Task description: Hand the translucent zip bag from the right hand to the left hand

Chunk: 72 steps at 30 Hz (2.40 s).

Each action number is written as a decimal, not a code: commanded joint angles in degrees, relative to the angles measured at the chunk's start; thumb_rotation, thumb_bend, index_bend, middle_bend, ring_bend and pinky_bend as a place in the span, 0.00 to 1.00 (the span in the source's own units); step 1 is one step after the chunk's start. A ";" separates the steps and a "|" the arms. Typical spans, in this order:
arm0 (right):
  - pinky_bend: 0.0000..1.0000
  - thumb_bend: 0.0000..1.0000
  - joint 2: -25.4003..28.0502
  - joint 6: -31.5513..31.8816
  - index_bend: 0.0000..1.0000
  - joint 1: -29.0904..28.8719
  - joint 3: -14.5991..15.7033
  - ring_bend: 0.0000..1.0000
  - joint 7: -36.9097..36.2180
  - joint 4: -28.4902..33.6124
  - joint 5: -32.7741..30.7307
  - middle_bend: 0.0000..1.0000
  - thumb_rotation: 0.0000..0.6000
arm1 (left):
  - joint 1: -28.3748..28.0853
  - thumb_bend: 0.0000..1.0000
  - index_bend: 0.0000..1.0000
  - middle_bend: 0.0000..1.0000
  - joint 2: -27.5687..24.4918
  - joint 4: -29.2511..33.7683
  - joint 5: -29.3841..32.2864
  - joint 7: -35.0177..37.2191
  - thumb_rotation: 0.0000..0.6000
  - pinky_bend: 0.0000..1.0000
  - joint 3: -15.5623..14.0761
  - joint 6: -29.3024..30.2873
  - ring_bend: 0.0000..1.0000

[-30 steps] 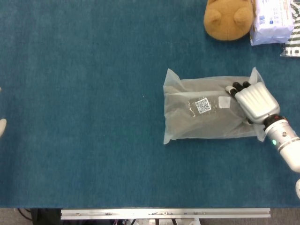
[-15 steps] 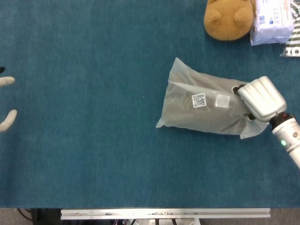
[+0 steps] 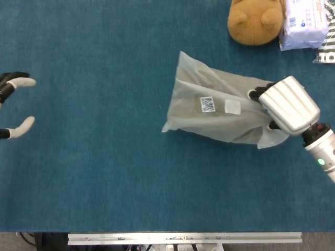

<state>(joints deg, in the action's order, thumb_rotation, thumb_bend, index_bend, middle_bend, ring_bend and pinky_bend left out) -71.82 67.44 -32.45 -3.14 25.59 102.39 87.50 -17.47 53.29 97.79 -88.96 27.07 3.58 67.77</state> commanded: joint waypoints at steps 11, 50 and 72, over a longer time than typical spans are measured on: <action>1.00 0.65 -1.71 -0.64 0.79 -3.75 -4.01 0.80 1.42 3.62 4.05 0.75 1.00 | -12.65 0.30 0.19 0.18 -6.80 0.76 -3.60 29.33 1.00 0.28 -0.94 -16.57 0.15; 1.00 0.65 -10.22 -3.92 0.79 -10.17 -7.74 0.81 9.45 4.73 5.11 0.75 1.00 | -35.25 0.30 0.06 0.15 -4.78 -10.54 -20.81 88.00 1.00 0.32 -20.58 -22.72 0.17; 1.00 0.65 -17.10 -3.84 0.79 -14.27 -11.41 0.81 11.33 0.82 2.96 0.75 1.00 | -42.36 0.30 0.03 0.13 -0.79 -14.40 -26.99 109.02 1.00 0.38 -30.91 -9.39 0.18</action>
<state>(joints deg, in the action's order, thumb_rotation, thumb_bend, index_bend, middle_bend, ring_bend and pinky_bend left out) -88.73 63.64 -46.55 -14.46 36.81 103.39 90.55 -59.17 51.77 84.06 -115.75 134.62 -26.45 57.26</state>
